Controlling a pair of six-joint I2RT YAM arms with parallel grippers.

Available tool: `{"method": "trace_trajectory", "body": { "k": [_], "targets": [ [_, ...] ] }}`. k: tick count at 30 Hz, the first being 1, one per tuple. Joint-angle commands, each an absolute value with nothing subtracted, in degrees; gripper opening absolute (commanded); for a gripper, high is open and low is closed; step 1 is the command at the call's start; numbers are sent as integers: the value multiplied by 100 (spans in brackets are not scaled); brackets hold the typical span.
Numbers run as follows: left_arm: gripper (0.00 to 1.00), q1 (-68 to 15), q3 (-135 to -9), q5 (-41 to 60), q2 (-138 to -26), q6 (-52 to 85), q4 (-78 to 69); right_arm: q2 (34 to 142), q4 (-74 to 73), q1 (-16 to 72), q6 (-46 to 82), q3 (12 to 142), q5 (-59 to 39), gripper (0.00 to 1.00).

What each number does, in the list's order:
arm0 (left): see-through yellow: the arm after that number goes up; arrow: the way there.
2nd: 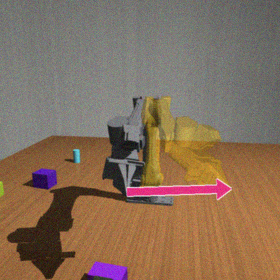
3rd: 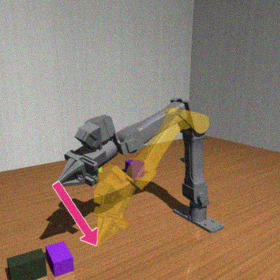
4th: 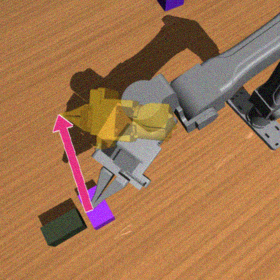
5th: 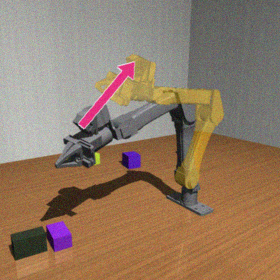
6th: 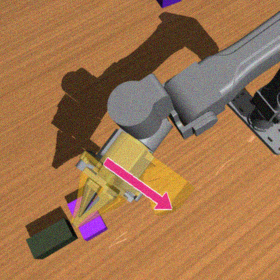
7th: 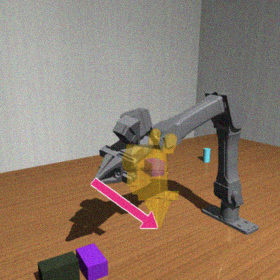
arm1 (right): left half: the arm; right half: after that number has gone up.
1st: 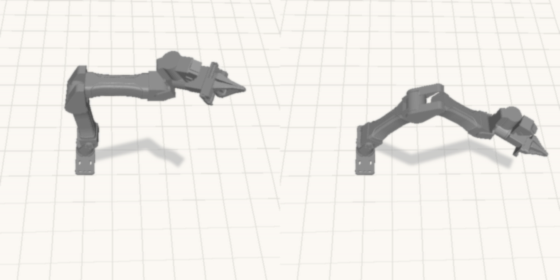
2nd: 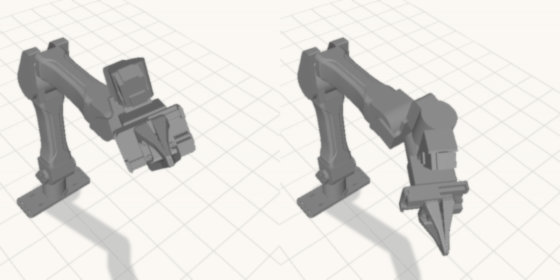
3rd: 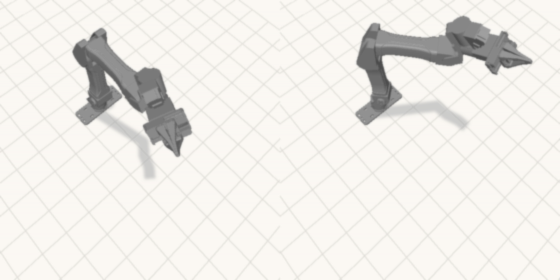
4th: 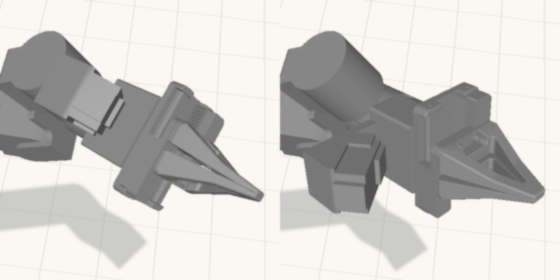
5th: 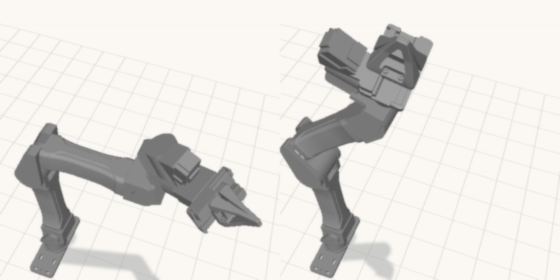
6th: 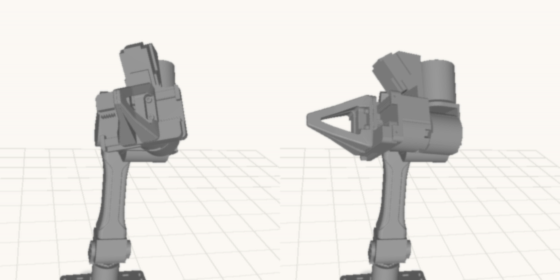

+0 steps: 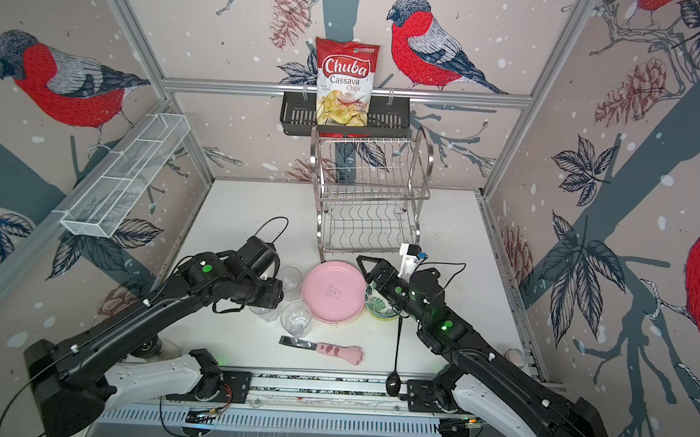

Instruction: Unload the mixed dishes from the dish rack

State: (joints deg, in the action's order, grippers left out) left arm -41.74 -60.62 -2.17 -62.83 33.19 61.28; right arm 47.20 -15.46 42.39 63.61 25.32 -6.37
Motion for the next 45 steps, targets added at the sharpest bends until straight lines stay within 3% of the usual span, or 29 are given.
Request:
{"method": "trace_trajectory", "body": {
  "k": [1,5,6,7,20,27,36,45],
  "targets": [
    [59,-4210,-6282,-570,-6161,3426,6138,4694,-1557,4270,6451,2505,-590,99],
    [74,-4210,-6763,-906,-5826,3243,5806,4579,-1263,4262,6399,2556,-441,100],
    [89,-4210,-6810,-1009,-5713,3212,5642,4518,-1151,4252,6381,2575,-359,99],
    [98,-4208,-6806,-1103,-5613,3176,5482,4454,-1062,4241,6372,2584,-284,99],
    [98,-4192,-5988,-2415,-4505,2784,2885,2786,724,3500,5834,2993,921,99],
    [98,-4193,-4754,-2504,-3843,1744,513,1984,1535,3340,5724,3357,2383,99],
    [98,-4192,-3288,-3785,-2760,835,-903,1147,1050,3340,2959,3479,2999,99],
    [98,-4162,-2245,-4310,-2514,-1026,-1924,1377,159,3340,1295,2830,3275,100]
  ]
}}
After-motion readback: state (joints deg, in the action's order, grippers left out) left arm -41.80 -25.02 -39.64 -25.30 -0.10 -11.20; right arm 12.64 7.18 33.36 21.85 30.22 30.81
